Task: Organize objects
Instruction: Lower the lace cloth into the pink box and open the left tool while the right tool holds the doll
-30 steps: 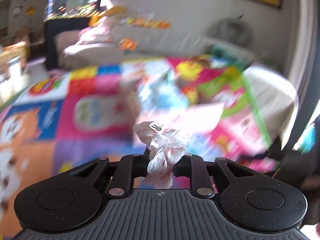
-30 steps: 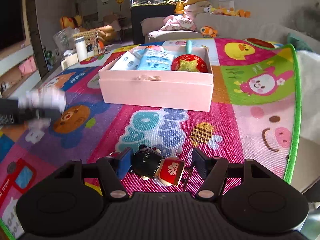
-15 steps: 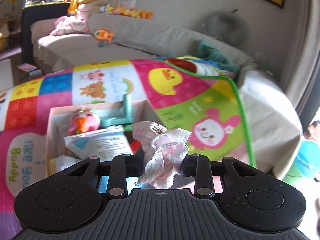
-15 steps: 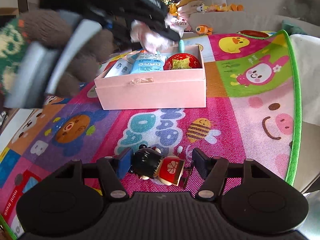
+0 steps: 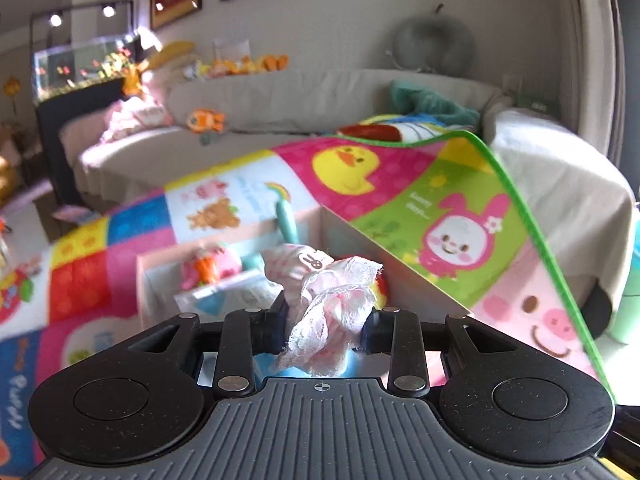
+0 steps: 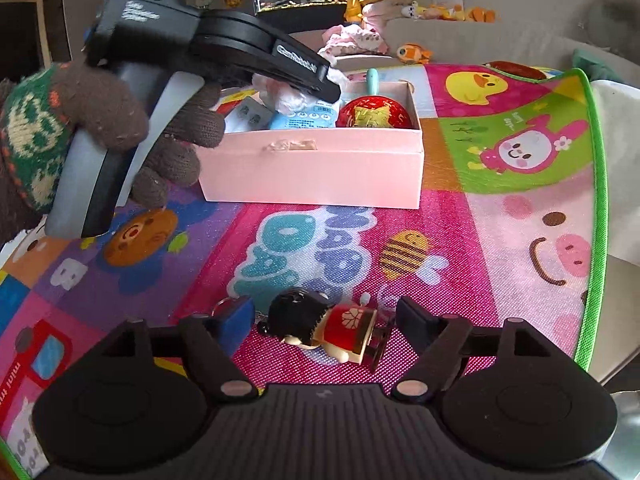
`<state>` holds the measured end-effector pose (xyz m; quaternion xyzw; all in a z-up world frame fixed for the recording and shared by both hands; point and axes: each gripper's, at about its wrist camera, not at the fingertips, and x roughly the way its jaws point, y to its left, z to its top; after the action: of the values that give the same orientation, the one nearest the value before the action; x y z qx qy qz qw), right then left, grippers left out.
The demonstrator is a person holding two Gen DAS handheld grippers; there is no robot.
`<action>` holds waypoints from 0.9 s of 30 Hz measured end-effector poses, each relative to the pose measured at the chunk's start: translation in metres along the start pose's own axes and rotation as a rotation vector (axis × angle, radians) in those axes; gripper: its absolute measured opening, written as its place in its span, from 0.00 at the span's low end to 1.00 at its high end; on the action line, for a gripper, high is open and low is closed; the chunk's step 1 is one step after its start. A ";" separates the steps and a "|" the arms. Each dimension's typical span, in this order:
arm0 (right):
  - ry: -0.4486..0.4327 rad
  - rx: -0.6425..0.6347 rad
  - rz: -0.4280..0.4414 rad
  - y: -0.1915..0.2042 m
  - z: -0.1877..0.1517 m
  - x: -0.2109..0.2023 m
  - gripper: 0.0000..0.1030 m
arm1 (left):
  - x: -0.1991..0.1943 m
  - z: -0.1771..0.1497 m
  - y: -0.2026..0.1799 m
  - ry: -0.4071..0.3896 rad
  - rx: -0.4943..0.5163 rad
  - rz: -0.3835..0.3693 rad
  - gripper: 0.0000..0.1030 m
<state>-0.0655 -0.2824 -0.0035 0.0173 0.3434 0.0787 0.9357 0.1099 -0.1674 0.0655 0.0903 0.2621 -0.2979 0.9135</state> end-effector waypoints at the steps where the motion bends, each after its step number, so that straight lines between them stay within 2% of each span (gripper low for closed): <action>1: 0.003 -0.009 -0.008 0.001 0.000 0.001 0.76 | 0.003 -0.002 0.000 0.026 0.000 -0.020 0.34; 2: 0.005 -0.019 -0.016 0.003 0.000 0.001 0.76 | 0.006 -0.005 0.000 0.047 0.008 -0.029 0.35; 5: 0.014 -0.041 -0.032 0.007 -0.001 0.001 0.76 | 0.004 -0.011 0.001 0.034 -0.002 -0.049 0.35; 8: 0.022 -0.051 -0.041 0.009 -0.001 0.002 0.77 | 0.002 -0.014 0.020 0.039 -0.173 -0.145 0.35; 10: 0.026 -0.064 -0.050 0.011 -0.001 0.003 0.78 | -0.002 -0.014 0.033 0.018 -0.245 -0.190 0.35; 12: 0.026 -0.069 -0.051 0.012 -0.001 0.003 0.79 | -0.007 -0.012 0.043 -0.026 -0.272 -0.165 0.35; 13: 0.027 -0.069 -0.048 0.012 -0.001 0.003 0.80 | -0.007 -0.009 0.046 -0.022 -0.270 -0.154 0.35; 15: 0.030 -0.067 -0.037 0.011 -0.001 0.003 0.83 | 0.004 -0.003 0.041 0.068 -0.192 -0.186 0.35; 17: 0.032 -0.068 -0.028 0.011 -0.001 0.003 0.84 | 0.009 0.002 0.023 0.108 -0.050 -0.213 0.35; 19: 0.033 -0.067 -0.021 0.012 -0.001 0.003 0.86 | 0.015 0.006 0.002 0.130 0.085 -0.180 0.39; 21: 0.032 -0.063 -0.014 0.013 -0.001 0.002 0.87 | 0.026 0.010 -0.011 0.144 0.165 -0.122 0.36; 24: 0.029 -0.054 -0.004 0.013 -0.001 0.002 0.87 | 0.038 0.020 -0.016 0.151 0.179 -0.063 0.35; 27: 0.025 -0.041 0.008 0.013 -0.001 0.001 0.87 | 0.036 0.030 -0.007 0.093 0.170 0.056 0.37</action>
<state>-0.0673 -0.2699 -0.0034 -0.0016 0.3532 0.0898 0.9312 0.1431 -0.2004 0.0714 0.1887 0.2753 -0.2890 0.8972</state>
